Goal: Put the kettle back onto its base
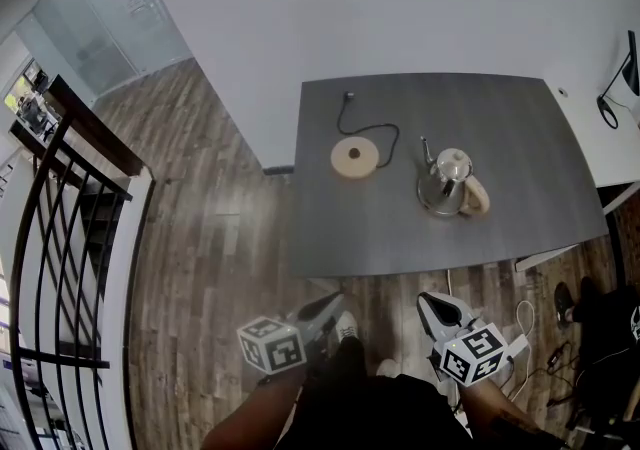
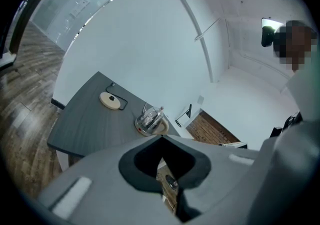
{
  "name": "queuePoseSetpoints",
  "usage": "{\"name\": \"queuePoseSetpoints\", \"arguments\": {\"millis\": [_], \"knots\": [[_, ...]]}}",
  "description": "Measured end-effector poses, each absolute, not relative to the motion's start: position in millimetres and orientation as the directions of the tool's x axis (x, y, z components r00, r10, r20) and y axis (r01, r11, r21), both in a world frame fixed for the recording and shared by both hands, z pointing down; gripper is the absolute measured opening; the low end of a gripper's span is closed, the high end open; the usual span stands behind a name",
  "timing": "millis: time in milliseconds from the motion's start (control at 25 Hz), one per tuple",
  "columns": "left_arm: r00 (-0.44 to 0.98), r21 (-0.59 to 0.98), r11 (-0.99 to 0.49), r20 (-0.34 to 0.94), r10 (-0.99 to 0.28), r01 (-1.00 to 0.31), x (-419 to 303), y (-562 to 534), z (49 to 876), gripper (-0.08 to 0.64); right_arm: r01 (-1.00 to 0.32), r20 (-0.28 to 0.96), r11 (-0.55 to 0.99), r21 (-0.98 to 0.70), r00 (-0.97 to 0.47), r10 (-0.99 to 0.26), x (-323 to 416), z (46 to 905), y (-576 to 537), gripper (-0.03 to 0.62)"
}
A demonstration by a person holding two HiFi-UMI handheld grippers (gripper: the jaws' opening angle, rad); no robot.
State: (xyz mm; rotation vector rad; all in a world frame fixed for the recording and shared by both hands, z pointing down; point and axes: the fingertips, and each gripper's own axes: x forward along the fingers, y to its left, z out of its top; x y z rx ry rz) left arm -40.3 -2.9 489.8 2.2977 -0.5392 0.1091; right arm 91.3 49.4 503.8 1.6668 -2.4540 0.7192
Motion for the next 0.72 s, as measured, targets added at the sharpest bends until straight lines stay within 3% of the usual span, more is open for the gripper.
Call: {"name": "queuePoseSetpoints", "arguments": {"millis": [720], "knots": [[0.942, 0.674, -0.662, 0.18, -0.284, -0.329, -43.1, -118.4, 476.9, 0.0, -0.925, 0.347, 0.277, -0.261, -0.357, -0.867, 73.9, 487.5, -66.2, 0.028]]}}
